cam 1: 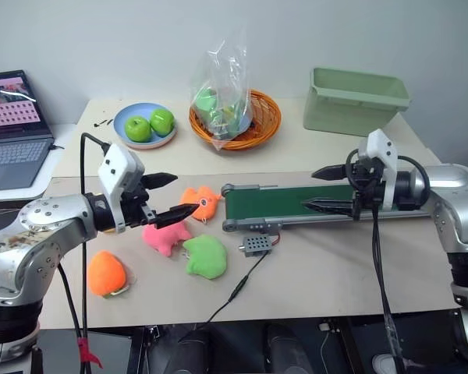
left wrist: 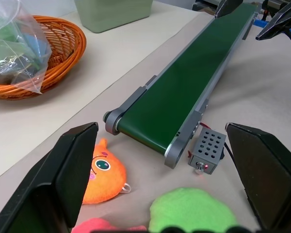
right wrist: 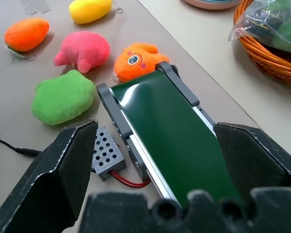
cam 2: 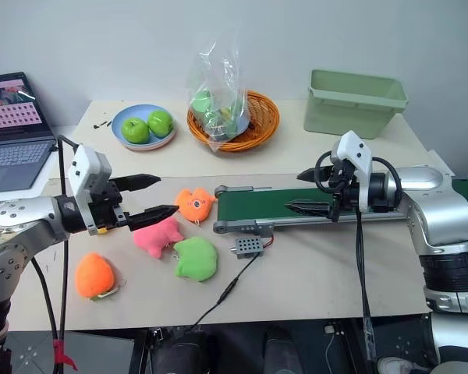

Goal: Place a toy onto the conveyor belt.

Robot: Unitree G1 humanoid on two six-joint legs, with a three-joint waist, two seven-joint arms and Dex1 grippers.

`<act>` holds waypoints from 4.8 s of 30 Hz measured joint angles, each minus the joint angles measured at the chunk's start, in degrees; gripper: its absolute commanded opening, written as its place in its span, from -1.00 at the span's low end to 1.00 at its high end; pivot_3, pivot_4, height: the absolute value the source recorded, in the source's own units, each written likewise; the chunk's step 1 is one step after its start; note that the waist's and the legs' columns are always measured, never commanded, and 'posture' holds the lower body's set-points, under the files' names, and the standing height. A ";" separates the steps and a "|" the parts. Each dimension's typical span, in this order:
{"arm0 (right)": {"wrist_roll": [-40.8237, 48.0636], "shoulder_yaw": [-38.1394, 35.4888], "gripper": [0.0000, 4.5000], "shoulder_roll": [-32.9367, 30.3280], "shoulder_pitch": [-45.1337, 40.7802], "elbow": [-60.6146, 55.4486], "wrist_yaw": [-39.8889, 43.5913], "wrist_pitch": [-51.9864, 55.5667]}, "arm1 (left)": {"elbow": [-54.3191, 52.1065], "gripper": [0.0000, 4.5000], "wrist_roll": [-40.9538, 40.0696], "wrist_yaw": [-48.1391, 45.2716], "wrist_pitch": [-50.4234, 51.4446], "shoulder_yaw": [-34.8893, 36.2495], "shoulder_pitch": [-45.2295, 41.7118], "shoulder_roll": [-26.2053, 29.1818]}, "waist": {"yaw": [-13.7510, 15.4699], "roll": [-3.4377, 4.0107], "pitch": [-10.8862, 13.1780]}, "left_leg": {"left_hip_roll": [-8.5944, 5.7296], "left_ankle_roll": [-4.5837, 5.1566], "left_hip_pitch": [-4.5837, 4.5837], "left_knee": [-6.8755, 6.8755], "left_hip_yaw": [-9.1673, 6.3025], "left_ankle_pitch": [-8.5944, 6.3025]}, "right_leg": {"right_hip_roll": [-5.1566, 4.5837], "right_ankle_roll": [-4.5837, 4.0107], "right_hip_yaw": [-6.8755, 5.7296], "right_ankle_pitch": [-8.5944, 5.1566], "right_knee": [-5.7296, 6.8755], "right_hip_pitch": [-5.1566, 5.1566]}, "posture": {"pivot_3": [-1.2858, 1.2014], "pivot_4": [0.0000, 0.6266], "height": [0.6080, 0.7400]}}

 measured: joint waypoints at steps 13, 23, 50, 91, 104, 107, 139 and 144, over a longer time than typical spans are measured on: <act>-4.70 8.66 1.00 6.75 -8.88 8.10 5.10 -8.72 | 4.84 0.99 1.02 11.30 2.50 12.51 4.30 -2.56 | -0.55 0.00 0.00 | 0.03 -0.01 0.06 0.00 0.05 0.00 | 0.04 0.01 0.11 0.05 0.04 -0.07 | 0.03 -0.52 1.00; -7.83 12.02 1.00 11.03 -14.49 16.60 11.89 -14.75 | -4.79 0.99 -1.31 13.01 0.74 30.62 26.97 -9.66 | -0.38 -0.02 -0.01 | 0.16 -0.04 -0.03 -0.05 0.12 -0.08 | 0.00 -0.08 0.25 0.11 -0.05 -0.22 | 0.03 -0.52 1.00; -10.25 11.45 1.00 9.17 -16.34 19.27 16.73 -16.61 | 13.51 0.99 -22.64 20.39 -0.54 39.50 42.77 -29.76 | -0.21 -0.12 -0.05 | 0.48 -0.14 0.35 0.01 0.27 -0.08 | 0.29 -0.24 0.16 0.19 -0.05 0.16 | 0.03 -0.52 1.00; -11.32 11.07 1.00 6.78 -15.63 15.05 12.82 -15.12 | 13.87 -0.55 -32.63 24.50 -3.13 34.16 33.54 -27.04 | 0.04 -0.12 -0.08 | 0.46 -0.15 0.36 -0.02 0.31 -0.09 | 0.29 -0.26 0.20 0.20 -0.09 0.16 | 0.03 -0.52 1.00; -11.36 10.95 1.00 7.35 -14.48 14.67 11.13 -15.31 | 17.17 -0.55 35.48 28.01 -45.21 5.48 28.38 -12.61 | -0.01 -0.12 -0.08 | 0.58 -0.10 0.21 -0.15 0.71 -0.12 | 0.30 -0.29 0.26 0.22 -0.17 -0.04 | 0.03 -0.52 1.00; -11.29 10.87 1.00 7.01 -13.62 13.60 10.77 -15.23 | 19.11 -0.55 37.51 28.05 -48.04 5.08 28.41 -14.07 | 0.00 -0.12 -0.08 | 0.60 -0.10 -0.09 -0.11 0.55 -0.12 | 0.26 -0.28 0.28 0.23 -0.07 -0.41 | 0.03 -0.52 1.00; -11.43 11.03 1.00 6.88 -15.34 15.46 12.04 -15.03 | 10.27 0.98 -27.17 35.49 -7.61 25.96 27.58 -21.75 | 0.01 -0.14 -0.08 | 0.49 -0.12 -0.22 0.03 0.51 -0.10 | 0.34 -0.26 0.32 0.27 0.03 -0.52 | 0.03 -0.52 1.00; -11.62 11.05 1.00 7.03 -15.34 15.50 11.98 -15.03 | 11.11 0.98 -17.44 35.38 -8.30 20.38 23.71 -19.51 | 0.40 -0.14 -0.08 | 0.41 -0.18 -0.20 0.04 0.55 -0.06 | 0.35 -0.26 0.31 0.27 0.04 -0.47 | 0.03 -0.52 1.00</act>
